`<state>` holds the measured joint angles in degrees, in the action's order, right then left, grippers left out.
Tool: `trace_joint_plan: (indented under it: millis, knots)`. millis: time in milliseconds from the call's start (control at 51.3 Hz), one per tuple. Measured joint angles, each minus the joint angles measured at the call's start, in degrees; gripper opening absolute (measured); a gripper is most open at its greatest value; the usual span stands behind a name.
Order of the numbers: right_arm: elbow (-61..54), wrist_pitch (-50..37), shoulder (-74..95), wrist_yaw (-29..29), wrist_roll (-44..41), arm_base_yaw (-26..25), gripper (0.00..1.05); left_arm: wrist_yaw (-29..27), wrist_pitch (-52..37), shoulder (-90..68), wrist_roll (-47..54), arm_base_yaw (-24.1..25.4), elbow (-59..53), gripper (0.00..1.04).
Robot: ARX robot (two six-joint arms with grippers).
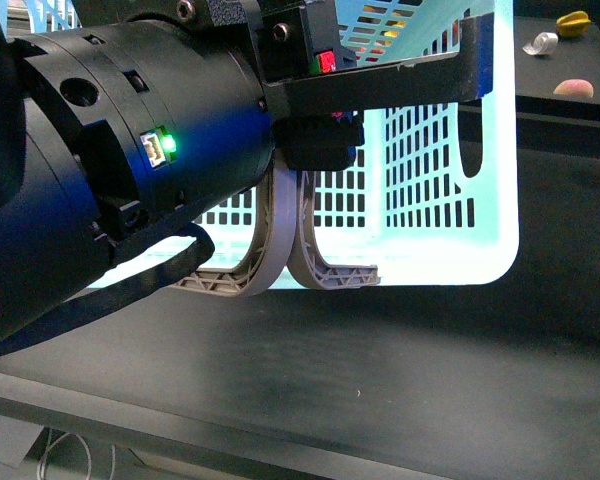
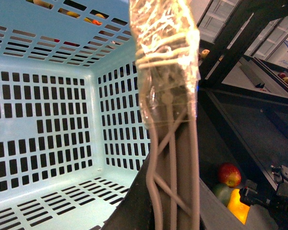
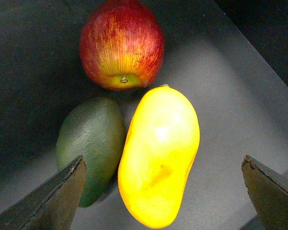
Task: Pick mango with right arm and hold basket with left
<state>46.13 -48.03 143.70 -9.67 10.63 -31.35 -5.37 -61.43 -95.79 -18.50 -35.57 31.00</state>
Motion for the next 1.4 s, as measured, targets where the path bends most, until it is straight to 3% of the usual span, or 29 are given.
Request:
trace_joint_plan:
  millis: [682, 1267, 1404]
  knots:
    - [9.05, 3.39, 9.7, -2.36, 0.72, -1.53, 0.96, -0.02, 0.0, 0.0, 0.02, 0.0, 0.0, 0.07]
    - [16.39, 5.99, 15.34, -4.85, 0.13, 0.17, 0.96, -0.02, 0.0, 0.0, 0.02, 0.0, 0.0, 0.07]
    - [16.5, 5.86, 15.87, -5.01, -0.02, 0.31, 0.82, -0.04, 0.0, 0.0, 0.02, 0.0, 0.0, 0.07]
